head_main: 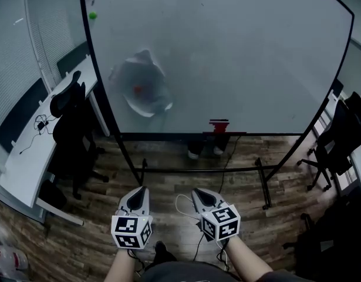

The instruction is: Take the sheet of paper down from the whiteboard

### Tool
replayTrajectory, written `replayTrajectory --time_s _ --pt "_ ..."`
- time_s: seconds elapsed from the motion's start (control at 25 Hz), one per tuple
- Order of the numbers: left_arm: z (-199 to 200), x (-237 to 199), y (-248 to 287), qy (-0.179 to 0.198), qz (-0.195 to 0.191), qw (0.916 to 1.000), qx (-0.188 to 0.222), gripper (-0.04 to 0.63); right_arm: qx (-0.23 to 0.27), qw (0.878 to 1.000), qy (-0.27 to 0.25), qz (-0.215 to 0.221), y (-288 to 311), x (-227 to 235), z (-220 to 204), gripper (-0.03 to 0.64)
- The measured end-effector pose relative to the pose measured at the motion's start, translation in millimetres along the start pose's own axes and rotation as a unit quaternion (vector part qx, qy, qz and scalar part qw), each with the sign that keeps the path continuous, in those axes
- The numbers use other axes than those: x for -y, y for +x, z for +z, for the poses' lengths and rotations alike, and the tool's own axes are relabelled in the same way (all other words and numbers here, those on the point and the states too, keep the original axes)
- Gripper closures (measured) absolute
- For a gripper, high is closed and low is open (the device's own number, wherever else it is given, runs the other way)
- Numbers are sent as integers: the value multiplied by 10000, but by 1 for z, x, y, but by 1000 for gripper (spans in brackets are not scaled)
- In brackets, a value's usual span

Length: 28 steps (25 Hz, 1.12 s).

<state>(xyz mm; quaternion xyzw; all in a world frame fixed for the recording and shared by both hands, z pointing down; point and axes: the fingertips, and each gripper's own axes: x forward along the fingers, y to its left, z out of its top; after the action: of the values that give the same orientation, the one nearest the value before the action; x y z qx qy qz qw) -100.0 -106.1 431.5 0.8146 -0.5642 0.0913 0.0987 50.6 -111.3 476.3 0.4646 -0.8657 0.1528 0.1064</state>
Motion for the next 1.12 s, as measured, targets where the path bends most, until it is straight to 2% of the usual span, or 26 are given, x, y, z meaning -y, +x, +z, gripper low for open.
replayTrajectory --time_s 0.28,0.68,1.12 --pt "17 -59 36 8 -256 9997 34 581 79 9993 26 -374 61 -6 31 594" --pt "27 -125 64 -74 -636 9979 119 583 -29 9961 203 -862 127 -22 51 594" --pt "33 -141 78 -112 -840 9962 191 583 204 9924 378 -1156 141 -15 69 594"
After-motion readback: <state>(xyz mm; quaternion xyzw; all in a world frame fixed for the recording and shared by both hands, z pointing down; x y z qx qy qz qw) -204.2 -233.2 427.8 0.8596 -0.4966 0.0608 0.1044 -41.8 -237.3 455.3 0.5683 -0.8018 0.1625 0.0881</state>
